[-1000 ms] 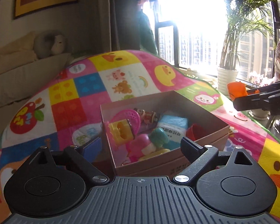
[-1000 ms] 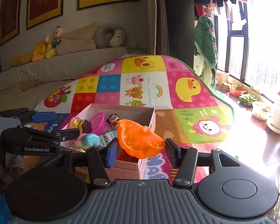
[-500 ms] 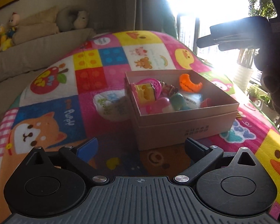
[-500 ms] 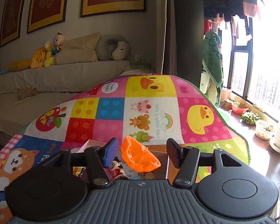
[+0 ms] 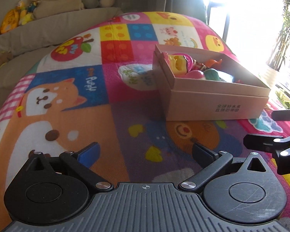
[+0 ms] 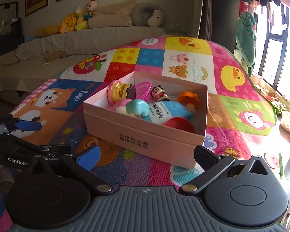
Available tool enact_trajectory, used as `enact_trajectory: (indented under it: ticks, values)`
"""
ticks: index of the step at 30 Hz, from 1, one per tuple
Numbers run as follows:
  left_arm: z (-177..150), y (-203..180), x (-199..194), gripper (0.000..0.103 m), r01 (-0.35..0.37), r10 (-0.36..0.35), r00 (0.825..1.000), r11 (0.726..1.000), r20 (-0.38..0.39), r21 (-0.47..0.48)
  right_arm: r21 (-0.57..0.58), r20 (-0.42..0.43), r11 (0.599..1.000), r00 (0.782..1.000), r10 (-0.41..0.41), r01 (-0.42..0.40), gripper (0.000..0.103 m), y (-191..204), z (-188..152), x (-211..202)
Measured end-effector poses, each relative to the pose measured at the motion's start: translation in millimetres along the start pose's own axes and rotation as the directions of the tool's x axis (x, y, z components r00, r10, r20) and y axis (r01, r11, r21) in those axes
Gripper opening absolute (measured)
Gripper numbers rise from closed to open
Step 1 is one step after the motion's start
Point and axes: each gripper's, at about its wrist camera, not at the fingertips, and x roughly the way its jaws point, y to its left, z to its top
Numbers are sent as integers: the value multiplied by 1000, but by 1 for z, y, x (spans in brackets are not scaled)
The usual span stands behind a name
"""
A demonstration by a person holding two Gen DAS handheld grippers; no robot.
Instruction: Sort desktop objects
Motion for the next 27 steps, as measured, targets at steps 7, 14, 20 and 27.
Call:
enact_trajectory:
  ticks: [7,14,20,27]
  values:
    - [-2,-3,5,103,-25,26,999,1000,-25,6,72,-102,996,994,-49,56,103,-1,-9,34]
    - [-3,-9,7,103,-40,41,999,998,-32,40,91,-43,994,997,-57,60,103,-5,-18,33]
    - [-3,-8,7,103,-37,38,999,999,-30,39,88,-39,994,997,-60,63,103,-4,-17,32]
    - [-3,-9,8,103,-31,32,999,999,-29,39,88,-39,994,997,-60,63,103,-5,-17,32]
